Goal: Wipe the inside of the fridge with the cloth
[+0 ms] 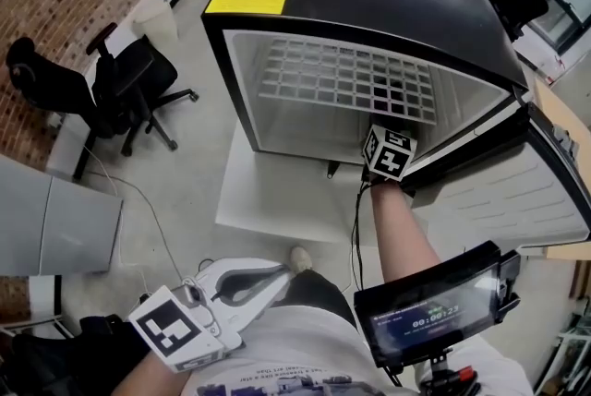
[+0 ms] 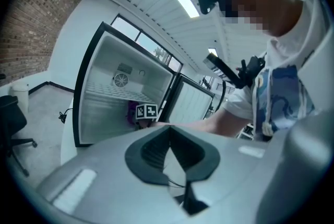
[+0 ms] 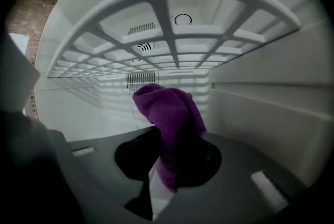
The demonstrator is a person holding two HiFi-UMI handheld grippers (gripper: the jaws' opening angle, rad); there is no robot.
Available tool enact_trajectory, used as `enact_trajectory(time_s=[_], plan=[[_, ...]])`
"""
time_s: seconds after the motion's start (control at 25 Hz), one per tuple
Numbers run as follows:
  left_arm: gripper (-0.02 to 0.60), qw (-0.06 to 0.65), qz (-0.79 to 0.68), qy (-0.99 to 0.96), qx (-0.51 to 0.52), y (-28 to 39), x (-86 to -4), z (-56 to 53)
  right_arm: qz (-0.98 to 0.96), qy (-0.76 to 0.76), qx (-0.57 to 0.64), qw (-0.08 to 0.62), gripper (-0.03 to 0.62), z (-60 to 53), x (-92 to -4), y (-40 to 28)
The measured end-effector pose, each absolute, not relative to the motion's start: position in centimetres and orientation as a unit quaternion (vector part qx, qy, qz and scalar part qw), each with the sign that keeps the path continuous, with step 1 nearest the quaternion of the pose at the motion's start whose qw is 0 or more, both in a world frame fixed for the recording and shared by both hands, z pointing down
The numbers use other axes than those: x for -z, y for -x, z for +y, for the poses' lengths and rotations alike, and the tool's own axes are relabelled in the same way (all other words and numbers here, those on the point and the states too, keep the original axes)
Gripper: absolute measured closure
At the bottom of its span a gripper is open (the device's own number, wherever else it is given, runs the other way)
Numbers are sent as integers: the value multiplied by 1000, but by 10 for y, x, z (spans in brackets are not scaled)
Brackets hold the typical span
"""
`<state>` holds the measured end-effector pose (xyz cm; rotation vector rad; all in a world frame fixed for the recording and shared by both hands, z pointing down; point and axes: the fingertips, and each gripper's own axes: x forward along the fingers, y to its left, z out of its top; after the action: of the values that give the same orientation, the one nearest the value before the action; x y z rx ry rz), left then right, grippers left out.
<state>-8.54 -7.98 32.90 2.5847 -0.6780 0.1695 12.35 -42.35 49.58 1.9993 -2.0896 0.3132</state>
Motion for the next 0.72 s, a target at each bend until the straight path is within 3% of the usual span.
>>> enact_trajectory(time_s=[0.4, 0.72], plan=[[574, 222, -279, -931, -78, 87, -334, -108, -708, -685, -115, 124, 520, -462, -514, -120], [574, 222, -300, -924, -79, 88, -336, -118, -755, -636, -112, 114, 520, -480, -510, -58]])
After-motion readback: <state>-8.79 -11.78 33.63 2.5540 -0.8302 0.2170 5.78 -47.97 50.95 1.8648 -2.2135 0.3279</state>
